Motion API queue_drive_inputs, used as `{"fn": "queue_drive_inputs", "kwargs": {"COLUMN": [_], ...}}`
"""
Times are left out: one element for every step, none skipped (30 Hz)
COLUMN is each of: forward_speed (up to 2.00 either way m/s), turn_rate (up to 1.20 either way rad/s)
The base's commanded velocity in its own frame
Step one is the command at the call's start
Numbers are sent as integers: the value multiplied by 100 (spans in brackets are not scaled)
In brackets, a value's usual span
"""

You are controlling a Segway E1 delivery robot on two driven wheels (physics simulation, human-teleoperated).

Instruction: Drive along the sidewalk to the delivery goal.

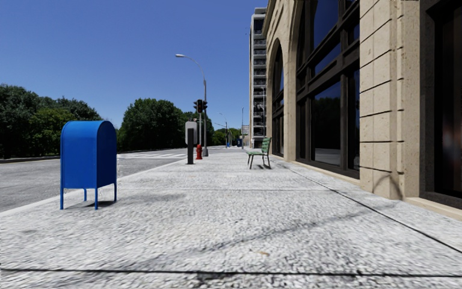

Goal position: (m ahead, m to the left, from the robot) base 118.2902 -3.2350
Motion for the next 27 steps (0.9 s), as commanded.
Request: {"fn": "queue_drive_inputs", "kwargs": {"forward_speed": [200, 200, 200, 200, 200, 200, 200, 200, 200, 200, 200, 200, 200, 200, 200, 200, 200, 200, 200, 200, 200, 200, 200, 200, 200, 200, 200], "turn_rate": [0, 0, 0, 0, 0, 0, 0, 0, 0, 0, 0, 0, 0, 0, 0, 0, 0, 0, 0, 0, 0, 0, 0, 0, 0, 0, 0]}}
